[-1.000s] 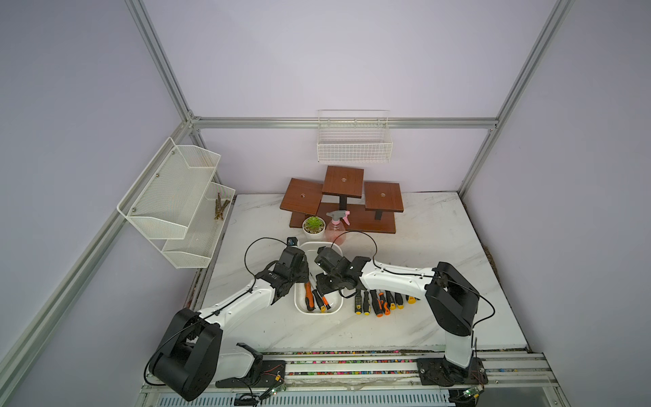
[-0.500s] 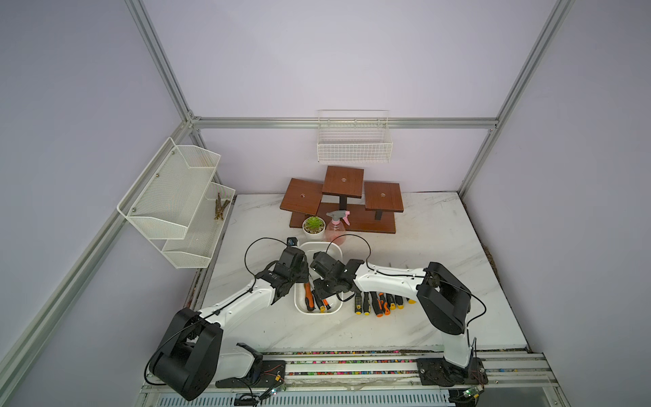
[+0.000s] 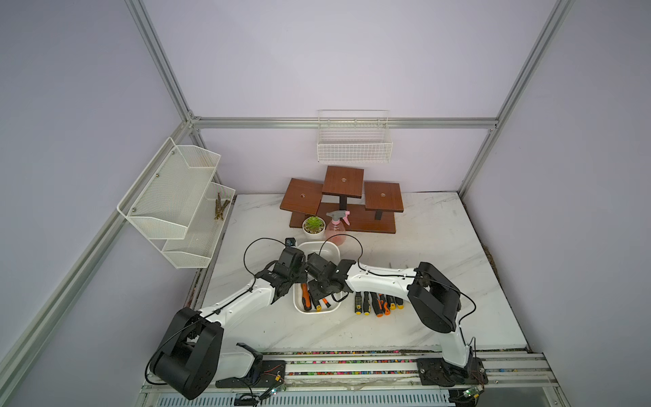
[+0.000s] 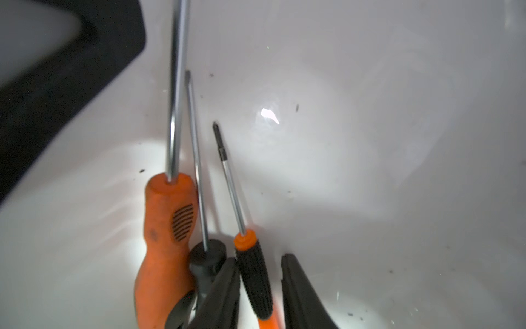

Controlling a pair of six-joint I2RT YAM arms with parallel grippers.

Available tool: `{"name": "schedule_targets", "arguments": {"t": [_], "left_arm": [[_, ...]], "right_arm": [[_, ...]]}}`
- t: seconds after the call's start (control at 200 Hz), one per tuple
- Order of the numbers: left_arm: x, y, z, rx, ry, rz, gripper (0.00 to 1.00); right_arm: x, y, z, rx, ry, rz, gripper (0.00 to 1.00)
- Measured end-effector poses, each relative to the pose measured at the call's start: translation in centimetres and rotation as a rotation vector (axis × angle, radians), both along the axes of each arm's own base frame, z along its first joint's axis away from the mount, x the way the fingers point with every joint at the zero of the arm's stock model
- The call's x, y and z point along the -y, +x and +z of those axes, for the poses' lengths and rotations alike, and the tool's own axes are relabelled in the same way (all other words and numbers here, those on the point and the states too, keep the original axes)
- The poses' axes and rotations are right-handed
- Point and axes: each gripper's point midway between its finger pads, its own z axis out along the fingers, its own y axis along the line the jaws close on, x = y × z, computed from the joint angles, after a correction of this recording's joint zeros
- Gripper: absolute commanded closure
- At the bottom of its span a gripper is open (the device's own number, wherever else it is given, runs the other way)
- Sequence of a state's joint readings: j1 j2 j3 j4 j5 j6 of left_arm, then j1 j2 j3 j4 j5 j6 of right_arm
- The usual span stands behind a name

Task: Take out the screwdriver from the storage box
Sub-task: Pick up the screwdriver from the storage box.

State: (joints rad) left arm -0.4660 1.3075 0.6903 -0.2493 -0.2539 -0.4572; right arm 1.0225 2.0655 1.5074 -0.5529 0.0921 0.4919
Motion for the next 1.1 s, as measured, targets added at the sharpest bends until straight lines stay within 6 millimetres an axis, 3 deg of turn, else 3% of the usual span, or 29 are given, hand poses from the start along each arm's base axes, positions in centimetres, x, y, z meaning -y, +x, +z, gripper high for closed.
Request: {"name": "schedule_targets", "arguments": {"t": [0.205, 0.66, 1.1], "left_arm": [[-0.2, -0.1, -0.1, -0.007, 0.004, 0.006, 1.00], [-0.7, -0.2, -0.4, -0.019, 0.009, 0.027, 1.00], [0.0, 0.1, 0.0, 0.001, -0.008, 0.010, 1.00]], "right_arm": [[0.4, 0.7, -0.1, 0.030, -0.035, -0.022, 0.71], [0.2, 1.1, -0.4, 0.034, -0.040, -0.044, 1.00], [-0.1, 0.1, 1.7, 0.018, 0.100, -0.012, 1.00]]}}
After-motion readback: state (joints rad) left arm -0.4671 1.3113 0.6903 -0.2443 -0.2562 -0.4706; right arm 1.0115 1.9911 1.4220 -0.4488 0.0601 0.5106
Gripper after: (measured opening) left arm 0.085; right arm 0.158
